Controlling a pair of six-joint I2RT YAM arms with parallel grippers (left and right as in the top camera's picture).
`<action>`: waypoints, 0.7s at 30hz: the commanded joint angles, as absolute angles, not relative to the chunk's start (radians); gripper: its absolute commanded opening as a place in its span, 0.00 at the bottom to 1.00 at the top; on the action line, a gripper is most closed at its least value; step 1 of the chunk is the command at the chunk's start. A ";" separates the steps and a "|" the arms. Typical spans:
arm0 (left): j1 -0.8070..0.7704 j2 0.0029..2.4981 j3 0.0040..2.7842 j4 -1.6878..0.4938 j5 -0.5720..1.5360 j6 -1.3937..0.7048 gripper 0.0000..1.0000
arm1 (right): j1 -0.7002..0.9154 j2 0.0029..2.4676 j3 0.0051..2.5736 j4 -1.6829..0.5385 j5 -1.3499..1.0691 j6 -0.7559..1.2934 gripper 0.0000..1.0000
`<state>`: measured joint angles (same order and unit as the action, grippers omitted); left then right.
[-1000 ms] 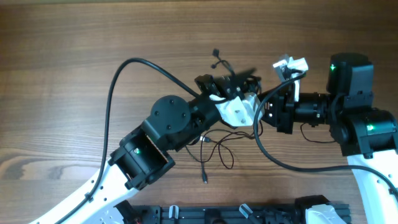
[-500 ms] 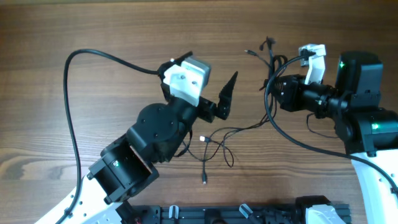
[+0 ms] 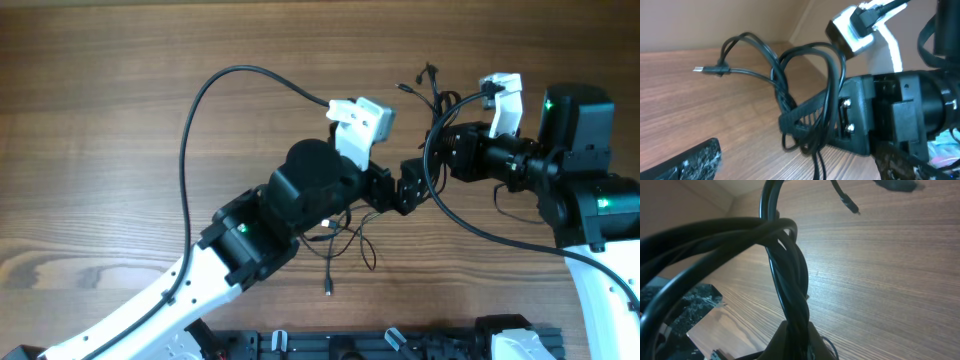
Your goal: Untangle cables
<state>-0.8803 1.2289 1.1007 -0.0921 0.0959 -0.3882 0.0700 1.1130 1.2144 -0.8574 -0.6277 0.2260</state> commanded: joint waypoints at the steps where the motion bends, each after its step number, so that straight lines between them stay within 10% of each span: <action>1: -0.879 1.275 1.110 -0.026 0.130 -0.400 0.92 | 0.068 1.114 1.218 -0.875 -0.653 0.196 0.04; 10: -0.879 1.321 1.110 0.005 0.051 -0.397 0.73 | 0.068 1.113 1.218 -0.899 -0.656 0.183 0.04; 21: -0.879 1.321 1.110 0.004 -0.117 -0.398 0.09 | 0.068 1.080 1.218 -0.913 -0.656 0.156 0.04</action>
<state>-0.8822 1.3159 1.1007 0.0013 -0.0696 -0.3996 0.0700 1.1061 1.2140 -0.9146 -0.6281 0.1848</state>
